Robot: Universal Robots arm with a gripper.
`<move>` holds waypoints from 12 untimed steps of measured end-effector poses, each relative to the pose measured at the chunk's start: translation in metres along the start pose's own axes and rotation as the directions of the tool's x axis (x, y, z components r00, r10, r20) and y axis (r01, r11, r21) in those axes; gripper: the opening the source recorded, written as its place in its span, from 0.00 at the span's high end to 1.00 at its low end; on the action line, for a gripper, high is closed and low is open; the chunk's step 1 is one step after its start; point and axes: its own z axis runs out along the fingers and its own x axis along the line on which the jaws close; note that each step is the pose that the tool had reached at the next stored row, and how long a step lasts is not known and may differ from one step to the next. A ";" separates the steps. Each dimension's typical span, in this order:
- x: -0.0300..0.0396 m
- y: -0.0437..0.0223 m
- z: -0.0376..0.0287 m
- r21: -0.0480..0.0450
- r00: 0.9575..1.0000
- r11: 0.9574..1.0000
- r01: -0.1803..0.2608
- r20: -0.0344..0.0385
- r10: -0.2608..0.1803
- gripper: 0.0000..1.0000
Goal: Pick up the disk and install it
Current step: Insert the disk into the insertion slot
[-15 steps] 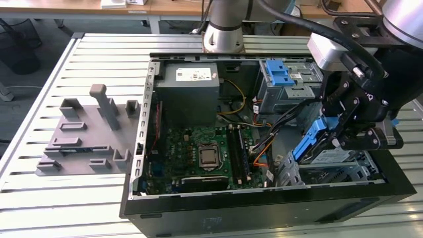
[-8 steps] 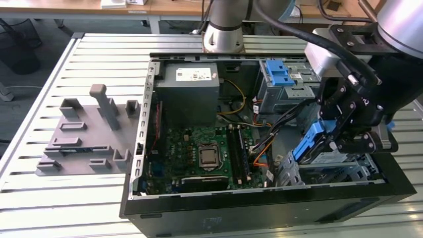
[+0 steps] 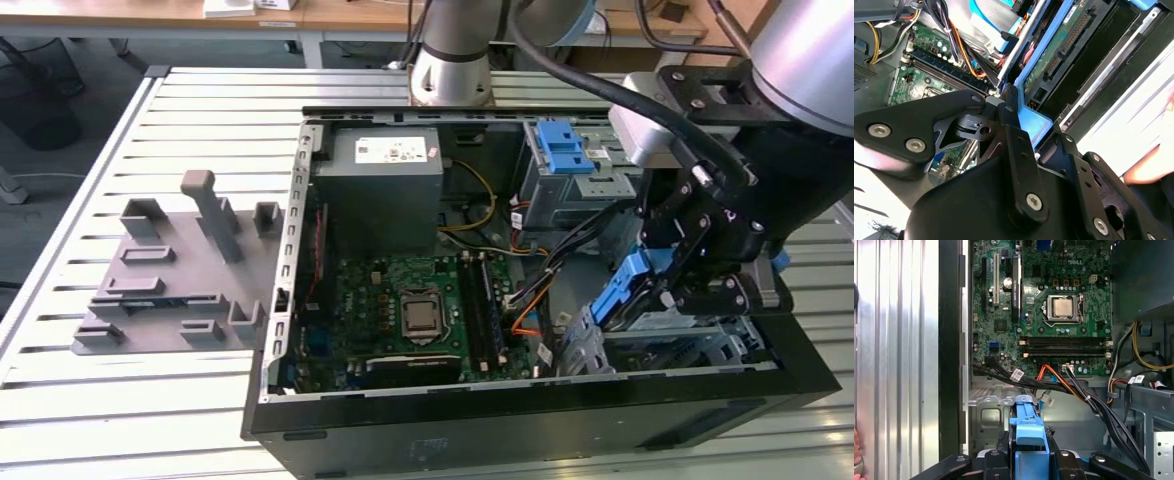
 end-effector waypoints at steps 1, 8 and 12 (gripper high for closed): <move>0.0000 0.0000 0.0009 0.000 1.000 1.000 0.000 0.000 0.000 0.64; 0.0003 -0.0001 0.0076 0.000 1.000 1.000 0.000 0.000 0.000 0.64; 0.0004 -0.0002 0.0111 0.000 1.000 1.000 0.000 0.000 0.000 0.64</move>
